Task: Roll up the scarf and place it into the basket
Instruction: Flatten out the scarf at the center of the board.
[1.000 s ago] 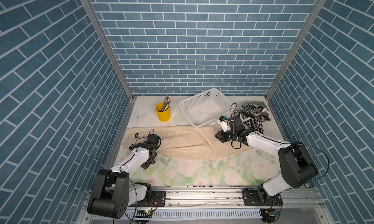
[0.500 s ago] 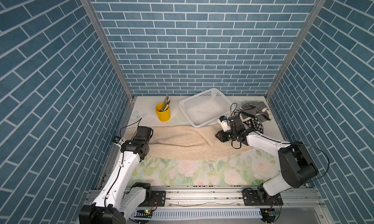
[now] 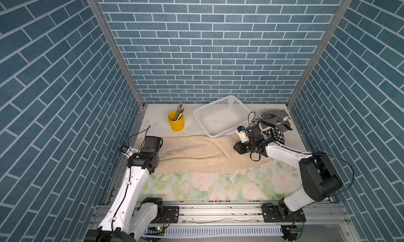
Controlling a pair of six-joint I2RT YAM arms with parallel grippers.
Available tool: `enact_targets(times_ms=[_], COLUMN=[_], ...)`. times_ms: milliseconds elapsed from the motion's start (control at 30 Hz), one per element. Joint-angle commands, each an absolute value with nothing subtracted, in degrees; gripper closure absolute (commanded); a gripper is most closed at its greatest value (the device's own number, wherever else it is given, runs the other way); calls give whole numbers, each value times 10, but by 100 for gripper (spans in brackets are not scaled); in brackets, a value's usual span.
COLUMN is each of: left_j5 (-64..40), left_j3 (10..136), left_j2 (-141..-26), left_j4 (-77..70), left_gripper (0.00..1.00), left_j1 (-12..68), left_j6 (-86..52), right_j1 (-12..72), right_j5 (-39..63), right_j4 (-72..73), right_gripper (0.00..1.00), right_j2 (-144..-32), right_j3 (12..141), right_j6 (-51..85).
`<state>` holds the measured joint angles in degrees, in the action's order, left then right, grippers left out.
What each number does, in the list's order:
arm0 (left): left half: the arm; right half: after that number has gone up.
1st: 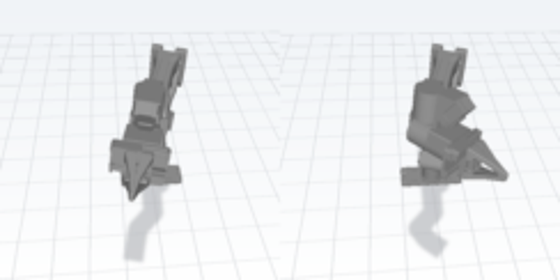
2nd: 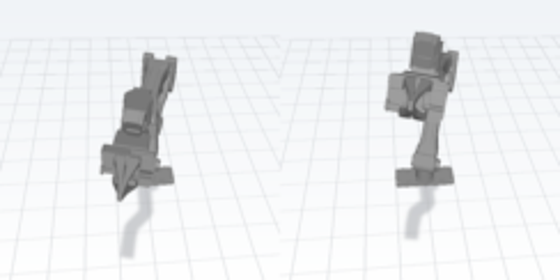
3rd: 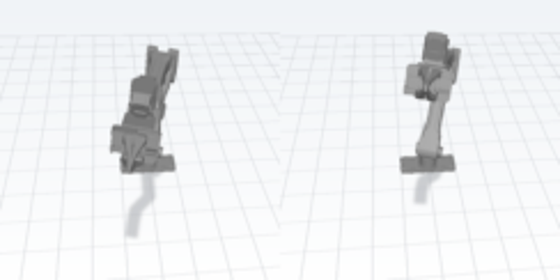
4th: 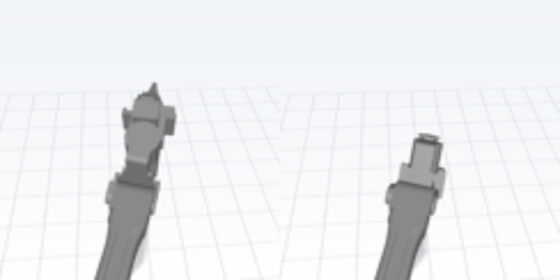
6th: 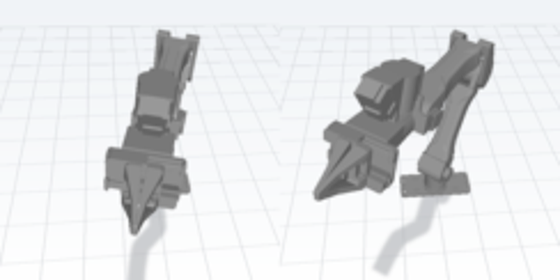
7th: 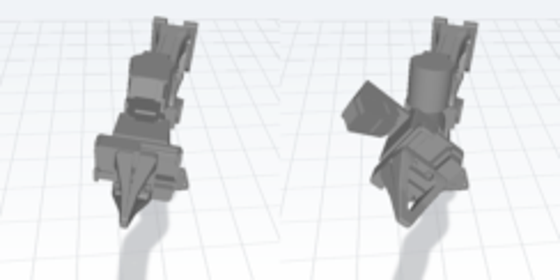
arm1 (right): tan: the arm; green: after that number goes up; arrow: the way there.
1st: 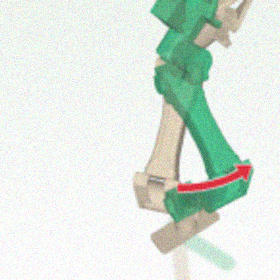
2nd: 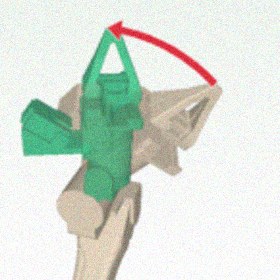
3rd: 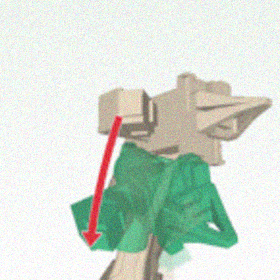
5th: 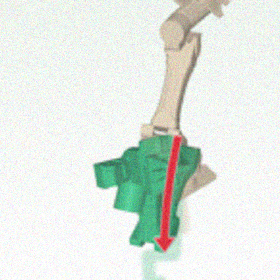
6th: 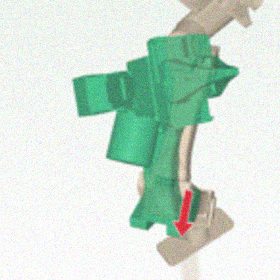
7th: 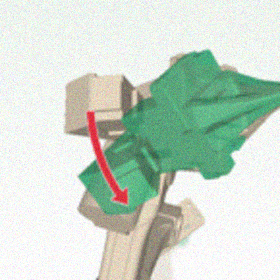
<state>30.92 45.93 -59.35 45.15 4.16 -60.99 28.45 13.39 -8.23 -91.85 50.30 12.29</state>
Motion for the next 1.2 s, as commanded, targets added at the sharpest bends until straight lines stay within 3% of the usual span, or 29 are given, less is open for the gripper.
enact_targets(times_ms=[0,100,200,333,433,733,833,900,1033,1167], left_j5=[223,191,192,164,144,105,95,105,69,-17], left_j3=[446,440,429,455,472,457,450,454,446,455], left_j2=[-690,-745,-752,-791,-818,-822,-792,-772,-719,-716], left_j4=[338,271,202,185,184,196,193,209,212,225], left_gripper=[8,16,16,8,4,0,0,0,0,0], left_j1=[38,37,31,7,2,-51,-65,-73,-143,-227], left_j6=[-530,-523,-522,-506,-494,-478,-466,-459,-438,-411], right_j1=[266,253,241,215,191,213,226,268,407,506], right_j5=[108,96,87,38,62,-246,-222,-173,-52,17], right_j4=[-97,-77,-79,-110,-87,-299,-314,-296,-230,-213], right_gripper=[83,92,99,100,100,100,100,94,63,52], right_j2=[-950,-959,-968,-976,-933,-839,-827,-810,-833,-965], right_j3=[487,455,439,409,362,446,497,534,627,763], right_j6=[159,184,201,235,276,280,244,217,157,88])
